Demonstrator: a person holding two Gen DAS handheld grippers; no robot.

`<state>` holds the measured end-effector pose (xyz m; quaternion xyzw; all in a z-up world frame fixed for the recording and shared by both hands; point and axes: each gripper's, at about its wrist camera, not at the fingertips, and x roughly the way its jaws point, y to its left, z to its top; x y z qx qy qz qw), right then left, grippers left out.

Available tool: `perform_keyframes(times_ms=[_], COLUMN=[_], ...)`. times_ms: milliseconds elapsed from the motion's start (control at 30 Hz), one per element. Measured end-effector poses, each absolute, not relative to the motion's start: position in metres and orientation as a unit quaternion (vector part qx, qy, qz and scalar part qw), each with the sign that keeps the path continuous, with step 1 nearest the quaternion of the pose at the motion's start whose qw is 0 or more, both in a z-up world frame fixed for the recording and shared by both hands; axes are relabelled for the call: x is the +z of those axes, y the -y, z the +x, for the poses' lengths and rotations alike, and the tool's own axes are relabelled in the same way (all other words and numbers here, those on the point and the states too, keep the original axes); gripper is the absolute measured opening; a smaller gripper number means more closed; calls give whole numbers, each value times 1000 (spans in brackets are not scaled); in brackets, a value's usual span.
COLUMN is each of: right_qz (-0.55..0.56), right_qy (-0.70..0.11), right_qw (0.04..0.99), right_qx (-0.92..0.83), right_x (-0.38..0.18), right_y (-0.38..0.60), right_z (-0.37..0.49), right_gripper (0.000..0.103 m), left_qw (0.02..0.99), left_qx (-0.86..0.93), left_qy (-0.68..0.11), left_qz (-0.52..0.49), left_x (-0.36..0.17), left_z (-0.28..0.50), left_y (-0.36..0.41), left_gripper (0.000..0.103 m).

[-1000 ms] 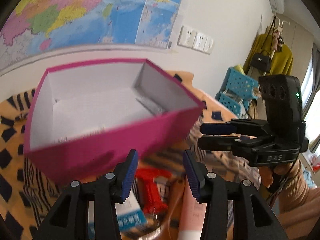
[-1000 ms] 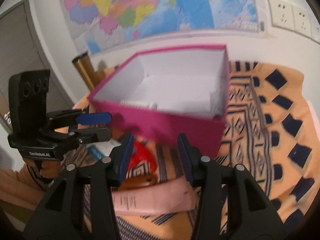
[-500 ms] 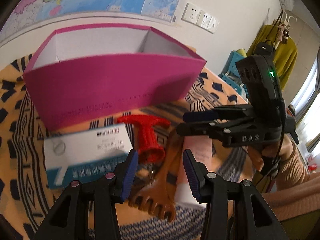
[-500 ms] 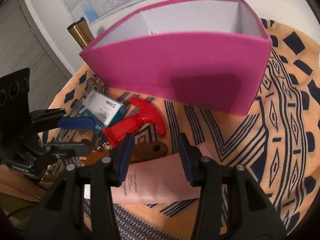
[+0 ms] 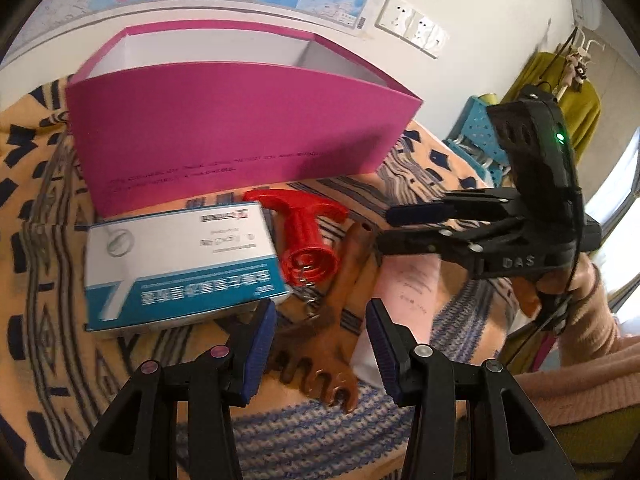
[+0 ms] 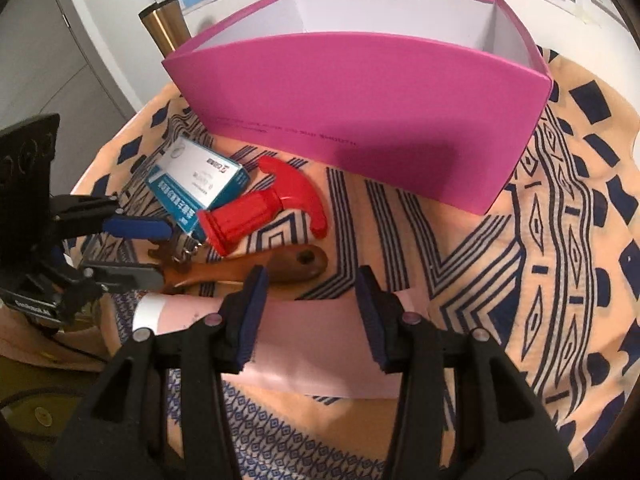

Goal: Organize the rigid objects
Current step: 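Move the right gripper down to the red T-handled corkscrew, then grasp the red corkscrew by its handle with the right gripper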

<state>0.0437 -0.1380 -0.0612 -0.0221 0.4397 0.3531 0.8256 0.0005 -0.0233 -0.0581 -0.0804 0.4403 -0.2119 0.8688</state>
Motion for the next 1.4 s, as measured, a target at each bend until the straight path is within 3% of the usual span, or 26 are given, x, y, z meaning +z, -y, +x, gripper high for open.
perform_keyframes(times_ms=[300, 433, 567, 700, 1033, 1400], right_qz=[-20, -30, -49, -45, 1, 23], right_qy=[-416, -411, -421, -417, -400, -377], right_qw=[835, 833, 825, 825, 841, 863], right_qx=[360, 370, 374, 378, 364, 335], right_x=[-62, -63, -70, -72, -61, -44], right_y=[116, 105, 97, 105, 133, 152], right_z=[69, 79, 84, 79, 58, 40], right_gripper=[47, 42, 23, 14, 14, 14], left_qw=[864, 862, 858, 860, 861, 875], left_qx=[-219, -214, -207, -201, -206, -219], left_qy=[-446, -451, -457, -455, -453, -424], left_qz=[-81, -92, -108, -114, -103, -82], left_x=[-61, -64, -67, -69, -66, -43], left_z=[7, 11, 14, 17, 27, 23], left_y=[38, 33, 28, 25, 39, 45], left_gripper=[47, 46, 45, 44, 29, 28])
